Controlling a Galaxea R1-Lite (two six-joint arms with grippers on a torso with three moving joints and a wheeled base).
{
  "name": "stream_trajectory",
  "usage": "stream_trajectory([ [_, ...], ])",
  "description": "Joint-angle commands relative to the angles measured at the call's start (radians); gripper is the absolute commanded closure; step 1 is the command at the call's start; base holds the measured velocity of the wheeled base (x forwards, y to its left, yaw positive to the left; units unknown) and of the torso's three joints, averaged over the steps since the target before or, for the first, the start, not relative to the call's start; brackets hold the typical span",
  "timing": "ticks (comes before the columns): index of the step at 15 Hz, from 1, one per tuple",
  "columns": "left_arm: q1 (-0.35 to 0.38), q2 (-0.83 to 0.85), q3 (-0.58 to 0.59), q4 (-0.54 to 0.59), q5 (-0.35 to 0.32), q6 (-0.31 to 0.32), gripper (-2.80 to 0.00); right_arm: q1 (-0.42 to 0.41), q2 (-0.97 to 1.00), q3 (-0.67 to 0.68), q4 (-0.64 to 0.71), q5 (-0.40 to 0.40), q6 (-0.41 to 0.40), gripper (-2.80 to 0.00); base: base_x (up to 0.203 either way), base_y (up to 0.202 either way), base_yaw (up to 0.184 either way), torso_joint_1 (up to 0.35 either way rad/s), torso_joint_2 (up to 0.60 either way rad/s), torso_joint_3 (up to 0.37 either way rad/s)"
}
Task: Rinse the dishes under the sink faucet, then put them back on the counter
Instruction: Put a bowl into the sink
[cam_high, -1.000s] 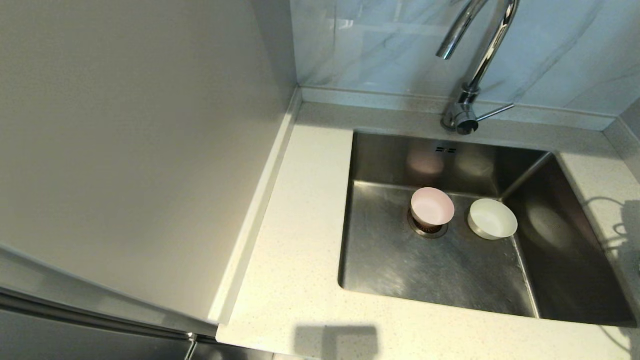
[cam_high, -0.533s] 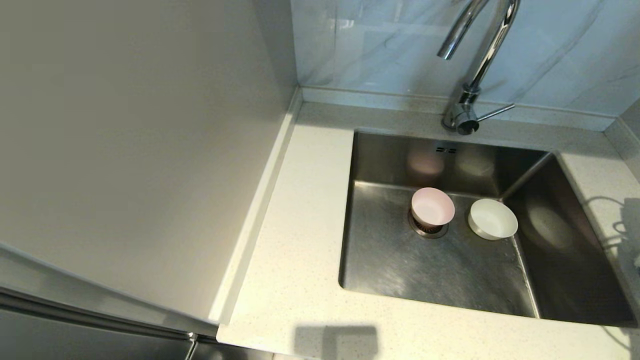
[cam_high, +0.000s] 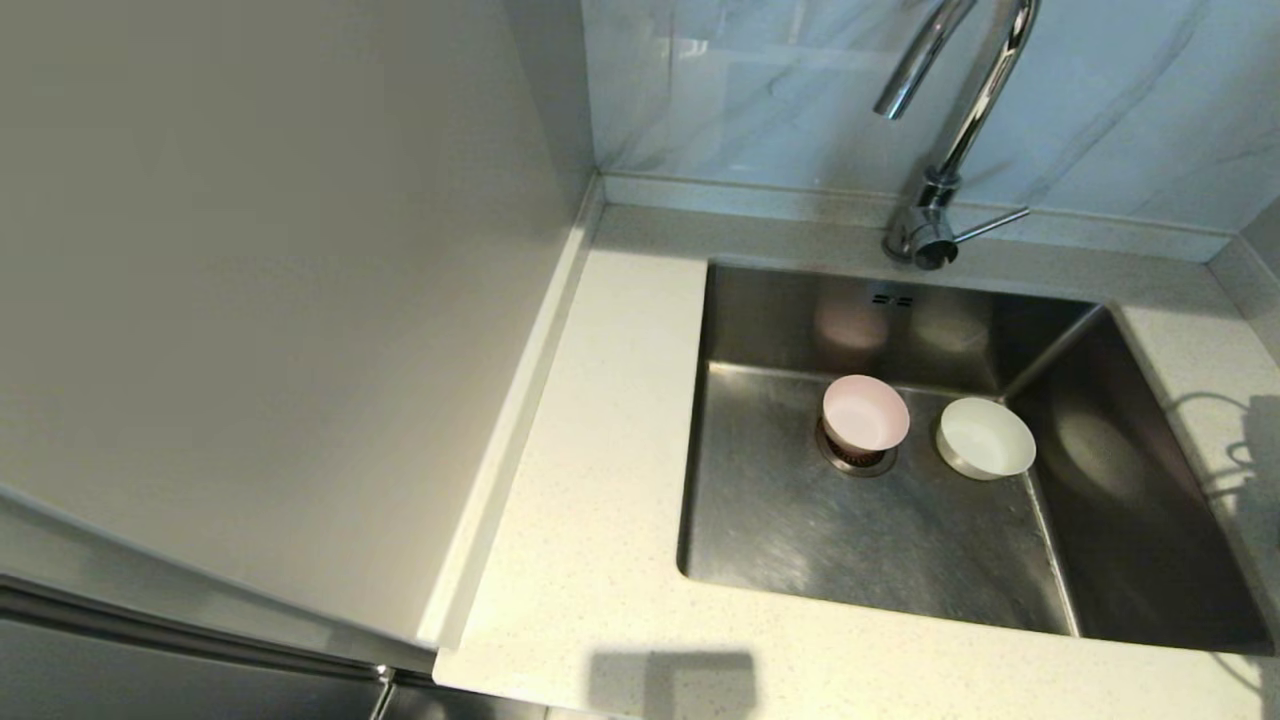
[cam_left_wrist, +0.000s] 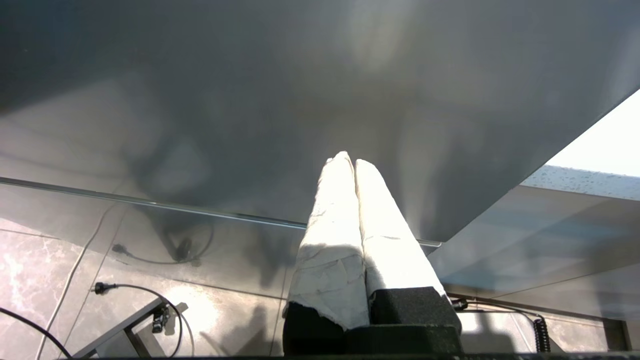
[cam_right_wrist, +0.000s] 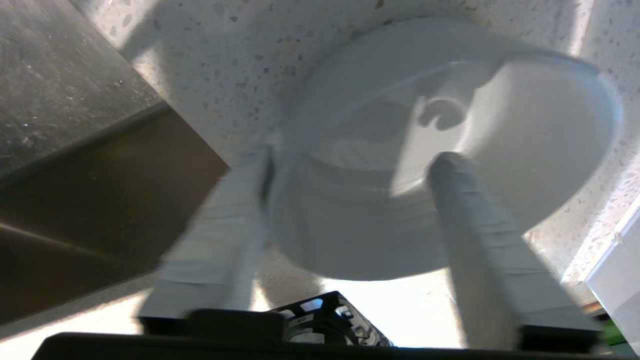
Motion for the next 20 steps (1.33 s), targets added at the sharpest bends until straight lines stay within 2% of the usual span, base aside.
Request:
stream_trajectory([
  [1, 0.000, -0.003, 0.000, -0.001, 0.001, -0.001, 0.00, 0.000, 0.000, -0.002, 0.008, -0.003, 0.000, 0.00, 0.000, 0.000, 0.000, 0.000, 0.00, 0.000],
  [11, 0.000, -0.003, 0.000, -0.001, 0.001, 0.000, 0.00, 0.010, -0.020, -0.022, 0.008, -0.022, -0.002, 0.00, 0.000, 0.000, 0.000, 0.000, 0.00, 0.000],
  [13, 0.000, -0.003, 0.000, -0.001, 0.001, -0.001, 0.00, 0.032, -0.059, -0.017, 0.008, -0.015, -0.007, 0.00, 0.000, 0.000, 0.000, 0.000, 0.00, 0.000],
  [16, 0.000, -0.003, 0.000, -0.001, 0.001, 0.000, 0.00, 0.071, -0.133, 0.037, 0.008, 0.015, -0.066, 0.00, 0.000, 0.000, 0.000, 0.000, 0.00, 0.000],
  [20, 0.000, -0.003, 0.000, -0.001, 0.001, -0.001, 0.00, 0.179, -0.166, 0.042, 0.009, 0.023, -0.075, 0.00, 0.000, 0.000, 0.000, 0.000, 0.00, 0.000],
])
